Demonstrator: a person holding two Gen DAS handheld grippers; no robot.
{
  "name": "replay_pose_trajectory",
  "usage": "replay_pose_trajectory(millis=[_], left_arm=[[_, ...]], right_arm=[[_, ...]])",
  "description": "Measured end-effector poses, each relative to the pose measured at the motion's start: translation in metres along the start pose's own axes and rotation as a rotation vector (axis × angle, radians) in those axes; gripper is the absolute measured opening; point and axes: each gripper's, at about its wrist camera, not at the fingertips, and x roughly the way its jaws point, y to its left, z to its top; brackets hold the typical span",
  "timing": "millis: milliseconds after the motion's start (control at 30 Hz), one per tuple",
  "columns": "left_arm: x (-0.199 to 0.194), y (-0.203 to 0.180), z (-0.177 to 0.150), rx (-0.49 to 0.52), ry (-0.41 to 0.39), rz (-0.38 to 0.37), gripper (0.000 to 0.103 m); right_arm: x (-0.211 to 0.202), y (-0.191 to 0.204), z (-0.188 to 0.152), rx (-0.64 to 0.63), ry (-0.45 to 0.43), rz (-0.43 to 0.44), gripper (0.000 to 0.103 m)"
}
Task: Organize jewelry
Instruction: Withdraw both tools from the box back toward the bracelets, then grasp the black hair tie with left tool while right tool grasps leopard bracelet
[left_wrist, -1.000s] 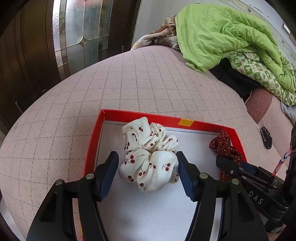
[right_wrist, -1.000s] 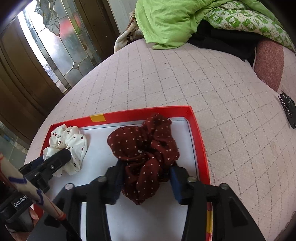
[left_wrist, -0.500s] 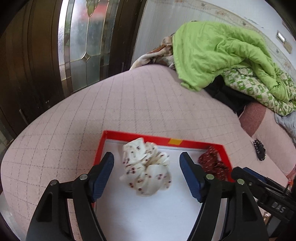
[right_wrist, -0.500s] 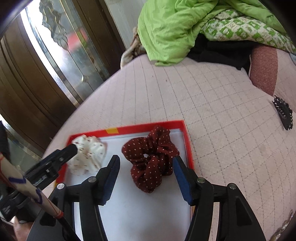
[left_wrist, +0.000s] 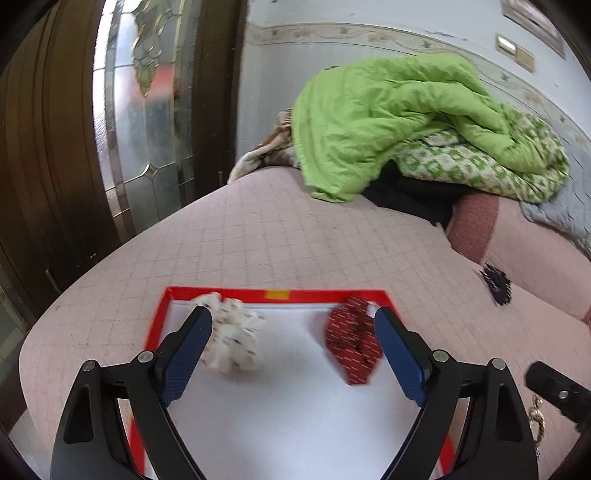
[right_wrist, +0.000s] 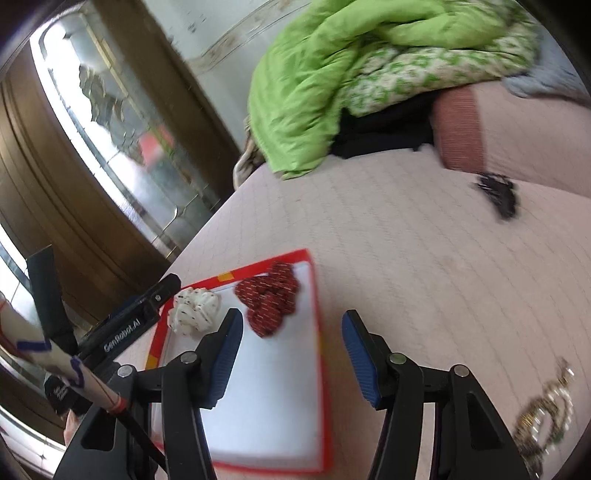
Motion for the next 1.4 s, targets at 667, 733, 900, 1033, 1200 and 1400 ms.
replay_pose_trajectory(millis=[667, 733, 900, 1033, 1200, 1400], left_arm=[[-0.039, -0.166, -0.106, 0.338, 0.298, -0.452, 0.089], [-0.033, -0.178, -0.114, 0.379, 0.308, -0.450, 0.082], [-0.006, -0.200, -0.126, 0.438, 0.394, -0.446, 0.044], [-0.001, -0.214, -0.135, 0.488, 0.416, -0.445, 0.043], [0.010, -0.228, -0.148, 0.557, 0.433, -0.397, 0.043], [0.010, -0.235, -0.152, 0.594, 0.386, -0.384, 0.032]], right_arm=[[-0.152, -0.185, -0.075, 0.303, -0.085, -0.210, 0.067], [-0.151, -0.193, -0.078, 0.342, -0.073, -0.200, 0.067], [-0.151, -0.191, -0.078, 0.329, -0.078, -0.200, 0.067], [-0.148, -0.192, -0.077, 0.328, -0.080, -0.195, 0.067], [-0.134, -0.191, -0.077, 0.334, -0.053, -0.163, 0.056], [-0.105, -0.182, -0.075, 0.297, 0.009, -0.171, 0.040]])
